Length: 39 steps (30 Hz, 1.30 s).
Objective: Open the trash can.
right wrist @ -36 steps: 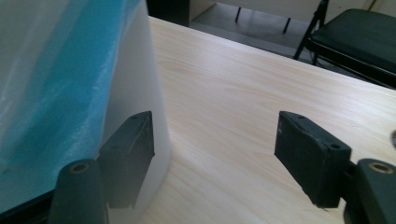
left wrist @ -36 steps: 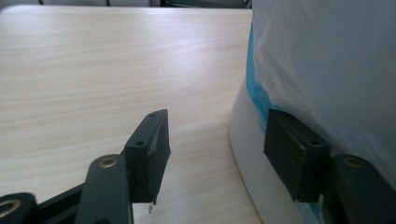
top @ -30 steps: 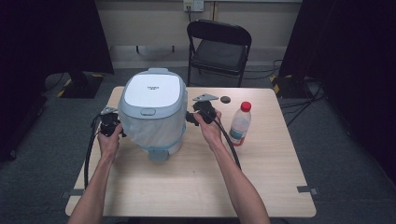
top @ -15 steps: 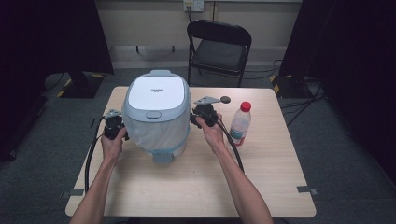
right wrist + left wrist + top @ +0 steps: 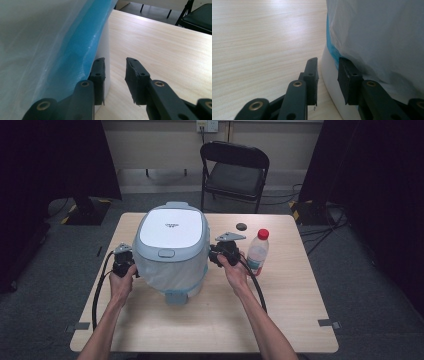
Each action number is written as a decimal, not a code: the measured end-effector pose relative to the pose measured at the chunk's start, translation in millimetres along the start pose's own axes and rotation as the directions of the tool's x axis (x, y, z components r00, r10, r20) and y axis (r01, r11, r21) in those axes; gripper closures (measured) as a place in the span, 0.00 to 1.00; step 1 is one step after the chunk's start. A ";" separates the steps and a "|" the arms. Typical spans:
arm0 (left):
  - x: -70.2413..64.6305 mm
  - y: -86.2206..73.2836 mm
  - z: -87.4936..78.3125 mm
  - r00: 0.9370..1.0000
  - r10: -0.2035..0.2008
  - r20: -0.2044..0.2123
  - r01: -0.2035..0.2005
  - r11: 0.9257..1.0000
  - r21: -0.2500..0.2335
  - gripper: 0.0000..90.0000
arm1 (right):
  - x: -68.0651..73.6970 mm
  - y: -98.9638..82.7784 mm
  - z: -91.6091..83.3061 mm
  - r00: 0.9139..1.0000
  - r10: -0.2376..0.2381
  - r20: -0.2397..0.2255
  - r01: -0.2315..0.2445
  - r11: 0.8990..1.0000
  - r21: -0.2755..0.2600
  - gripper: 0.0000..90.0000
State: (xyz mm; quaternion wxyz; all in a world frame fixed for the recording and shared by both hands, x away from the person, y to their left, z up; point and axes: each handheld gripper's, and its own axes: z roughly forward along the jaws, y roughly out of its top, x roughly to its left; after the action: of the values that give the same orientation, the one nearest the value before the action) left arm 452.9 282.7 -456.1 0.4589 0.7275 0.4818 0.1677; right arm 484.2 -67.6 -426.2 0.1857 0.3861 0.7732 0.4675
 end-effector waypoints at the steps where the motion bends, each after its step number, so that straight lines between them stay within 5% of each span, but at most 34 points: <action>1: -1.3 -0.4 -0.9 1.000 0.002 0.000 -0.002 1.000 0.001 0.77 | 0.8 -1.1 -1.8 1.000 -0.003 -0.002 0.003 1.000 0.000 0.76; 5: -6.7 -3.8 -4.7 1.000 0.015 0.014 -0.015 1.000 0.008 0.77 | 2.1 -4.5 -10.1 0.999 -0.039 -0.003 0.039 0.999 0.006 0.72; 34: -54.1 -28.5 -37.0 0.990 0.088 0.113 -0.096 0.993 0.074 0.73 | 18.0 -40.4 -74.5 0.998 -0.057 -0.041 0.058 0.998 0.022 0.75; 39: -48.8 -31.0 -36.3 0.992 0.070 0.102 -0.077 0.995 0.064 0.60 | 14.7 -41.3 -74.7 0.998 -0.057 -0.030 0.057 0.998 0.022 0.59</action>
State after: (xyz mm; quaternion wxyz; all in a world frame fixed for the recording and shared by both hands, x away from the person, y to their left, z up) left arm 387.7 263.0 -453.1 0.4509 0.7673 0.4367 0.1317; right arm 409.0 -110.5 -424.0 0.1833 0.3591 0.7918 0.4589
